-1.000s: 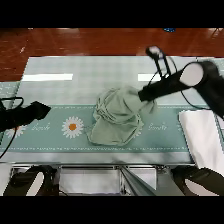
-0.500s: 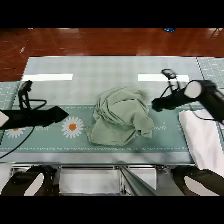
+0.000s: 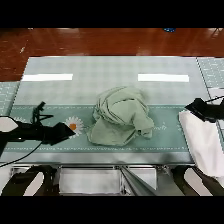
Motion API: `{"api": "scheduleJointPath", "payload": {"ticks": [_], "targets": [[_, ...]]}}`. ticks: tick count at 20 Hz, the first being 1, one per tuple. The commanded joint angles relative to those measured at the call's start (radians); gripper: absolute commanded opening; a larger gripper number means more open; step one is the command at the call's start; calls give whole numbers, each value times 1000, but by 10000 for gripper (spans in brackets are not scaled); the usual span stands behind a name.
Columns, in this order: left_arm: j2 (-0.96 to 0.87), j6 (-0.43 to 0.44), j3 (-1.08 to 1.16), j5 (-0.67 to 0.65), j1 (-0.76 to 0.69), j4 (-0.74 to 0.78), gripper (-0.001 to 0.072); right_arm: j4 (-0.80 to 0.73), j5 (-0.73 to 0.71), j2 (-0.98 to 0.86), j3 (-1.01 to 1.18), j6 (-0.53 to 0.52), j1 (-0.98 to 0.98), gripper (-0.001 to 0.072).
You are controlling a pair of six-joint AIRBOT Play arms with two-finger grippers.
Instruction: Fold the shirts.
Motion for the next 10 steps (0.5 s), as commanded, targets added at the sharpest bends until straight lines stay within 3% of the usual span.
{"api": "scheduleJointPath", "payload": {"ticks": [1,7,10], "targets": [[-58,53,-132,101,-51,-200,508,277,-5,17,-92,-131,-64,405],[-250,38,-130,379,-323,-323,508,269,22,17,-92,-135,-64,405],[-365,104,-85,473,-412,-402,508,269,34,17,-92,-142,-64,405]]}}
